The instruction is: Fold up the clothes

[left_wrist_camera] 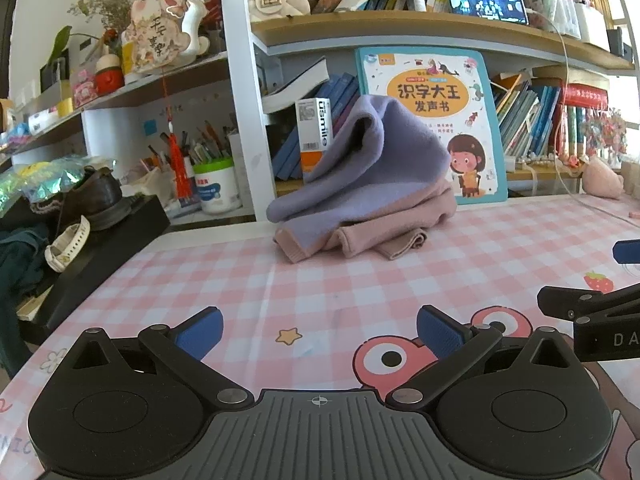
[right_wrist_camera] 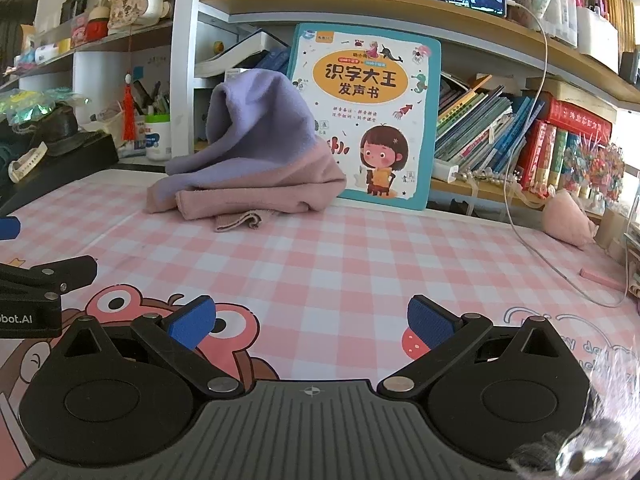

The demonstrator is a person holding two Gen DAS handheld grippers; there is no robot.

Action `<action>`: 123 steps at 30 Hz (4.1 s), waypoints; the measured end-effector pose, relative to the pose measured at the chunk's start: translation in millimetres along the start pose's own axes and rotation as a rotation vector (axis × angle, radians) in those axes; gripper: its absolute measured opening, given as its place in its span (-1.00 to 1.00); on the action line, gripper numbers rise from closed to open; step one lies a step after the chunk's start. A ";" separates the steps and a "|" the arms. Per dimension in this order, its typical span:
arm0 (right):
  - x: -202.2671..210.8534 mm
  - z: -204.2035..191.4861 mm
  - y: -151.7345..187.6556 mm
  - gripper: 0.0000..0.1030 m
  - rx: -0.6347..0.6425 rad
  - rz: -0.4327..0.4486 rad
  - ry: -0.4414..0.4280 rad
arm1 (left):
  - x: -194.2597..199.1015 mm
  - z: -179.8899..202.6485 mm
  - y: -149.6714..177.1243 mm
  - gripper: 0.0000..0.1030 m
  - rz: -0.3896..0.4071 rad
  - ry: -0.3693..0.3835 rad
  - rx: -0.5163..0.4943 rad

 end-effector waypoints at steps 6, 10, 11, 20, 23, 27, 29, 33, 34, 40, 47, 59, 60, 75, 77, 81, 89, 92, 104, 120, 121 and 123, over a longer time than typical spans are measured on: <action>0.3 0.9 -1.4 1.00 -0.002 -0.007 -0.001 | -0.6 1.3 0.6 1.00 0.004 -0.003 -0.001; -2.2 0.5 1.3 1.00 -0.003 -0.006 -0.002 | -1.7 4.5 1.7 1.00 -0.003 -0.005 -0.011; -3.4 1.9 1.3 1.00 -0.003 -0.006 -0.002 | -1.8 4.7 1.6 1.00 -0.004 -0.005 -0.013; -2.9 0.4 2.2 1.00 0.006 -0.007 0.001 | -2.7 6.7 0.5 1.00 -0.020 -0.005 -0.030; -3.5 -0.1 2.4 1.00 0.009 -0.010 0.002 | -2.9 7.7 -0.3 1.00 -0.023 -0.006 -0.037; -3.8 -0.5 2.0 1.00 0.012 -0.014 0.002 | -3.1 7.8 -0.4 1.00 -0.025 -0.006 -0.038; -3.6 -0.5 1.9 1.00 0.013 -0.014 0.002 | -3.4 7.3 -0.7 1.00 -0.027 -0.007 -0.036; -3.5 -0.7 1.3 1.00 0.015 -0.018 0.002 | -3.9 7.1 -0.5 1.00 -0.028 -0.008 -0.037; -3.2 -0.6 1.9 1.00 0.015 -0.017 0.002 | -3.8 7.1 -0.2 1.00 -0.027 -0.008 -0.038; -3.6 -1.4 0.0 1.00 0.017 -0.022 0.002 | -5.5 6.5 0.3 1.00 -0.036 -0.003 -0.035; -3.9 -0.7 0.9 1.00 0.013 -0.027 -0.001 | -7.1 5.6 1.8 1.00 -0.045 -0.002 -0.028; -5.4 1.1 0.2 1.00 -0.003 -0.037 -0.004 | -7.3 7.1 1.0 1.00 -0.049 -0.009 -0.036; -5.4 1.0 0.1 1.00 -0.004 -0.037 -0.004 | -7.2 7.2 0.9 1.00 -0.049 -0.010 -0.036; -5.5 1.7 0.4 1.00 -0.004 -0.040 -0.004 | -6.9 8.3 0.8 1.00 -0.050 -0.012 -0.040; -5.5 1.7 0.3 1.00 -0.003 -0.040 -0.004 | -6.9 8.0 1.0 1.00 -0.051 -0.013 -0.038; -5.3 1.2 0.3 1.00 -0.002 -0.041 -0.004 | -6.7 7.8 0.6 1.00 -0.051 -0.014 -0.037; -5.9 1.1 -0.1 1.00 0.002 -0.045 -0.003 | -7.7 6.4 0.7 1.00 -0.054 -0.009 -0.032; -5.6 1.2 -0.1 1.00 0.001 -0.046 -0.003 | -7.6 6.7 0.6 1.00 -0.053 -0.010 -0.034; -6.2 0.9 -0.2 1.00 0.004 -0.049 -0.004 | -8.3 7.1 1.0 1.00 -0.054 0.007 -0.039; -7.1 -3.6 2.1 1.00 0.034 -0.061 -0.018 | -9.9 2.7 4.1 1.00 -0.053 0.058 0.008; -7.4 -4.3 2.4 1.00 0.038 -0.063 -0.021 | -10.6 3.3 4.0 1.00 -0.055 0.064 0.005; -7.9 -5.9 2.9 1.00 0.049 -0.066 -0.025 | -11.6 5.4 3.6 1.00 -0.060 0.066 -0.006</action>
Point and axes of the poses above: each gripper's, at about its wrist camera, not at the fingertips, and x roughly against the way its jaws point, z to its right, y to its underside, the point moved 4 cm from there along -x, roughly the way its jaws point, and after that the axes turned 12 degrees about -x, right-handed, at the moved point
